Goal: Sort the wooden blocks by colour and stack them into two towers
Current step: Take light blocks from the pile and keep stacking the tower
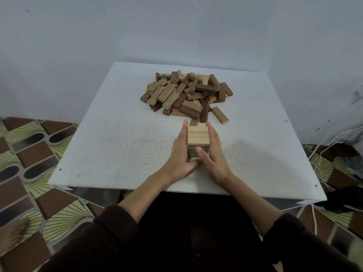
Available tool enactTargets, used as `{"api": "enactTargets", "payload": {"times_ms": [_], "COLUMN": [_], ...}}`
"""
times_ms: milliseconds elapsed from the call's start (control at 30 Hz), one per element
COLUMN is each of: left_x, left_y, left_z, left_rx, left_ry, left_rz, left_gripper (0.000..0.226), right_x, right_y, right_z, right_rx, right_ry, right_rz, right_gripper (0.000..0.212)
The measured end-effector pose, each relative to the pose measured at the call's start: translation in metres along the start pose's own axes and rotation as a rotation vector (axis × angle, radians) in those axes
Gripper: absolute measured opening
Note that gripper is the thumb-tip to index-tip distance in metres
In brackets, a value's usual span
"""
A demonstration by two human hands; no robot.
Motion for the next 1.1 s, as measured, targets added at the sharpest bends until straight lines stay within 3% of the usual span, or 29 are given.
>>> {"api": "enactTargets", "payload": {"times_ms": [700,800,867,1000,1100], "left_x": [-0.007,-0.011,-0.01,0.019,0.06], "left_y": [0.008,0.011,0.016,0.02,0.026], "left_z": [-0.004,-0.014,-0.03,-0.074,-0.102], "left_rx": [-0.088,-0.137,-0.046,0.215,0.357], "left_ry": [-0.057,-0.082,0.004,0.242,0.317], "left_rz": [-0.051,-0.079,-0.065,0.039,0.094], "left_gripper": [0.108,0.109,0.106,0.076,0.045], "right_x": [0.003,0.004,0.012,0.055,0.109], "right_y": [0.005,0.006,0.001,-0.014,-0.022], "right_z": [0.001,-0.005,-0.017,-0.053,-0.073], "right_rx": [0.004,0.05,0.08,-0.012,-0.216], "right_ry": [0.025,0.086,0.188,0.342,0.289], "right_rz": [-0.01,-0.02,-0.048,-0.056,-0.132], "right_gripper": [0.079,0.075,0.064,0.039,0.031]}}
Point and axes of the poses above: each hand's wrist, its own x-axis towards the middle knuckle, its own z-axis out of the palm, y = z × x, the point moved 2 cm from there along x, towards the middle knuckle, and after that the axes turned 1 degree about z, right-handed, at the moved point
